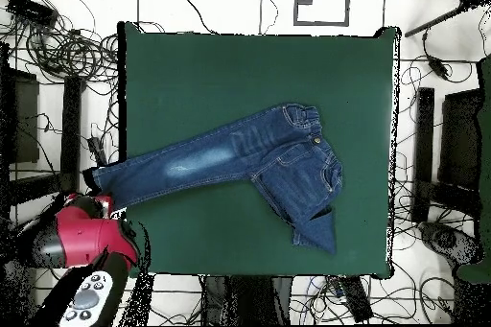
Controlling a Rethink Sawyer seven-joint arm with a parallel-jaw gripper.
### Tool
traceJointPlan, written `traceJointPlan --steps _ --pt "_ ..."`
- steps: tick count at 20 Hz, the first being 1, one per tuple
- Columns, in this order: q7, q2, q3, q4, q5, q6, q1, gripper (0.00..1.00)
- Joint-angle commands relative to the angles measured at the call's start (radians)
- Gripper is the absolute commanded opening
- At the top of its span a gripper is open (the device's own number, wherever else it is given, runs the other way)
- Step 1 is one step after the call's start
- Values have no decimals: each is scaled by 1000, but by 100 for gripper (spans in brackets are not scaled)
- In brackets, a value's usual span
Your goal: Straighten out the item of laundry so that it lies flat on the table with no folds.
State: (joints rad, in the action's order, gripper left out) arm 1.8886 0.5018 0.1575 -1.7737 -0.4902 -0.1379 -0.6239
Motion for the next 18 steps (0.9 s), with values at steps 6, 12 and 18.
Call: traceJointPlan --steps 6,12,18 --pt "188 -56 -99 -61 27 80 122 0" --pt "152 -18 -84 -94 77 54 178 0" --pt "102 44 -98 -126 158 18 275 0"
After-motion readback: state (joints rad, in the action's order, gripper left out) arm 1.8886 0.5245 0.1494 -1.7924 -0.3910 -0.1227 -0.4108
